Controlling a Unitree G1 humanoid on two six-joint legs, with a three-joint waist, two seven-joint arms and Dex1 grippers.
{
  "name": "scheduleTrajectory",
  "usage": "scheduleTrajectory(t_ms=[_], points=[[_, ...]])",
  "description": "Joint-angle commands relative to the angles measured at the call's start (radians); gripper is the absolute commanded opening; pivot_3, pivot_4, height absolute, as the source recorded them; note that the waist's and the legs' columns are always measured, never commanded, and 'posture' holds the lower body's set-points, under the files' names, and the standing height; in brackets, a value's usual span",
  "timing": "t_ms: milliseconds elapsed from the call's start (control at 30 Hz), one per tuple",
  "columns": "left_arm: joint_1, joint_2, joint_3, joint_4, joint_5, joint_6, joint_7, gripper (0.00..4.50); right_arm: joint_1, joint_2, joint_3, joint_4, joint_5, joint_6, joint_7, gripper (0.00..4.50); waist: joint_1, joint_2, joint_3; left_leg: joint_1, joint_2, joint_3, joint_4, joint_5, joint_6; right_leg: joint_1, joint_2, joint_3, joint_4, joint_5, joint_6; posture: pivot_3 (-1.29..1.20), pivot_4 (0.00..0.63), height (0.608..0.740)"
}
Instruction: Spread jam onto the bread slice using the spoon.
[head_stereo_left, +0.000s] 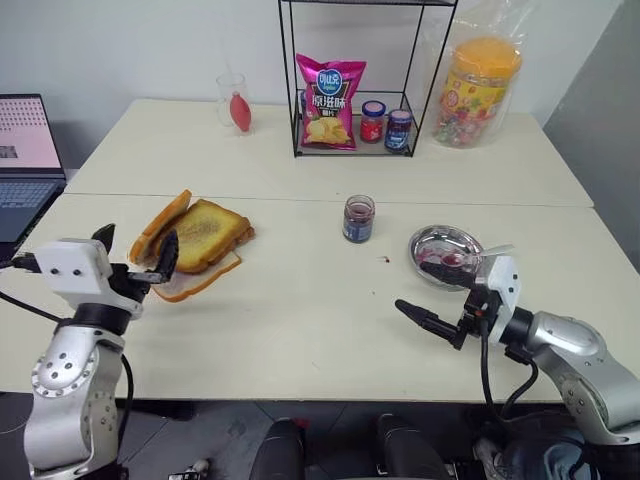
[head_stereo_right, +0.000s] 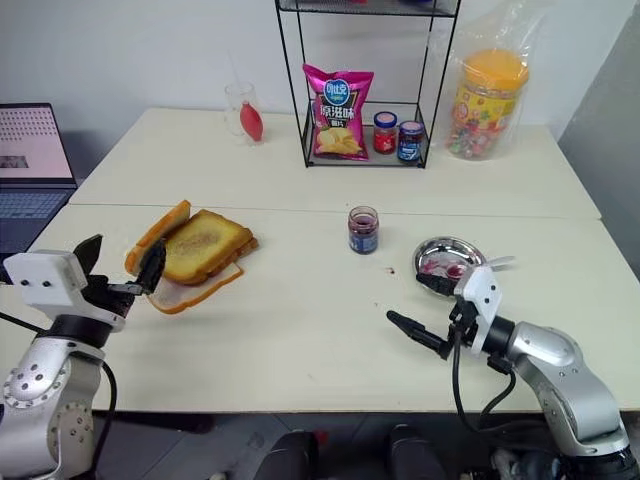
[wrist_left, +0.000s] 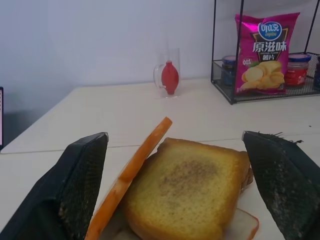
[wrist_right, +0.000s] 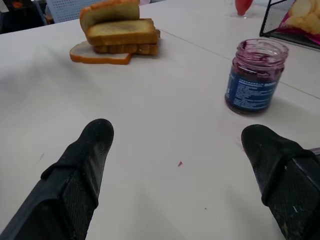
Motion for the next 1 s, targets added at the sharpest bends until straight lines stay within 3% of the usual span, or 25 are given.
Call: scheduleTrajectory(t_ms=[33,133,367,667,1000], points=[[-0.027,0.056,0.03,0.049,-0.014,0.031,-0.023,4.5,-0.054,0.001,0.019,-0.075,0.056,0.066,0.0,4.48,0.0,0.0,0.0,0.0,0.0,0.0,0.0,0.0,0.0,0.0,0.0,0.0,0.0,0.0,0.0,0.0,0.15,0.74],[-0.029,0.065,0.028,0.057,-0.016,0.033,-0.027,4.5,-0.061,-0.001,0.02,-0.081,0.064,0.083,-0.005,4.48,0.0,0.0,0.0,0.0,0.0,-0.001,-0.001,0.0,0.0,0.0,0.001,0.0,0.0,0.0,0.0,0.0,0.15,0.74],[-0.21,0.098,-0.005,0.299,-0.011,0.1,-0.023,4.5,-0.238,0.001,0.083,-0.139,0.176,0.322,-0.056,4.48,0.0,0.0,0.0,0.001,0.002,-0.001,0.0,0.0,0.0,0.0,0.002,-0.001,0.001,0.001,-0.003,0.0,0.15,0.74],[-0.299,0.121,-0.044,0.411,0.02,0.131,-0.036,4.5,-0.293,0.019,0.062,-0.135,0.196,0.346,-0.074,4.48,0.0,-0.001,0.0,-0.004,0.001,-0.002,-0.001,0.0,-0.001,-0.004,0.002,-0.002,-0.001,0.003,0.001,0.0,0.15,0.74],[-0.327,0.115,-0.05,0.447,0.06,0.102,-0.016,2.65,-0.295,0.022,0.046,-0.133,0.202,0.353,-0.087,4.5,0.0,-0.001,0.0,-0.004,0.001,-0.002,0.0,0.0,-0.001,-0.004,0.002,-0.002,0.0,0.003,0.001,0.0,0.15,0.74]])
